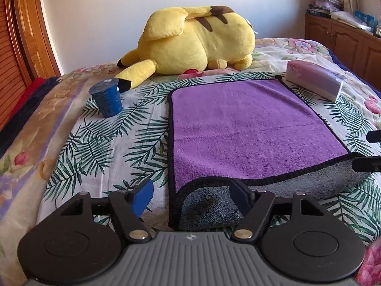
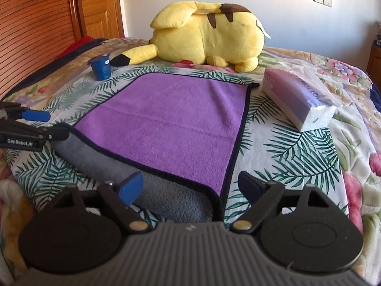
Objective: Fold towel
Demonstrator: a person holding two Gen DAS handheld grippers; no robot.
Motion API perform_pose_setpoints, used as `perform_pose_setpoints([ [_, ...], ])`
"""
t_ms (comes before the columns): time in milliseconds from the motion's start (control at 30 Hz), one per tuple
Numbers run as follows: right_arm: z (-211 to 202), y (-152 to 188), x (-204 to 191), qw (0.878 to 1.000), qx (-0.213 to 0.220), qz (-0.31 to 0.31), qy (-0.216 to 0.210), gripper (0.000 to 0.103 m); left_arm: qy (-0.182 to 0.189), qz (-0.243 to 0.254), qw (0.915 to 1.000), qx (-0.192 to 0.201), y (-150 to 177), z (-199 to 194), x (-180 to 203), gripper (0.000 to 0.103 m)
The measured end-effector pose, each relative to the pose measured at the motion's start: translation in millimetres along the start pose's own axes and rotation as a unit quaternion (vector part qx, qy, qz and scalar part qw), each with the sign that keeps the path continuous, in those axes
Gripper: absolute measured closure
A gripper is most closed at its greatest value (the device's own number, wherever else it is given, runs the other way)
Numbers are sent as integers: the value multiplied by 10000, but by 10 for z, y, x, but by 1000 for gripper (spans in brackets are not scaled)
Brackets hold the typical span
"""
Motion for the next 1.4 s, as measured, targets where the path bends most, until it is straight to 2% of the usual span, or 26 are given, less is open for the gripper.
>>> perform_pose_setpoints([
  [267, 97, 38, 82, 9997, -169, 90, -137, 25, 70, -12, 10000, -45, 36, 100, -34, 33],
  [333, 116, 49, 100, 9996, -207, 115, -134, 26, 115, -28, 9999, -111, 60, 119, -33, 38],
  [700, 166, 112, 176, 9976, -511, 346, -306, 28, 253, 37, 9993, -264, 151, 151, 25, 47],
  [867, 170, 131, 179, 9967, -628, 376, -355, 28, 272, 55, 9991, -321, 188, 170, 31, 48],
  [1000, 167, 125, 168, 9962, -700, 347, -393, 29, 321, 52, 9989, -324, 182, 163, 39, 54],
  [1067, 167, 124, 166, 9958, -737, 339, -429, 33, 353, 57, 9989, -318, 183, 159, 45, 57],
  [1200, 171, 128, 167, 9951, -781, 317, -523, 37, 436, 63, 9986, -293, 170, 130, 68, 72],
  [1400, 164, 126, 189, 9950, -798, 315, -519, 51, 464, 117, 9986, -222, 143, 105, 94, 79],
])
Point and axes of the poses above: each gripper's, at about its wrist camera, not at the fingertips, and z roughly the way its jaws point, x to its right, y to its underside, the point moved 5 cm from there along z, roughly the way its jaws point, and after that the axes turned 12 degrees about -y, right-handed, at the moved point
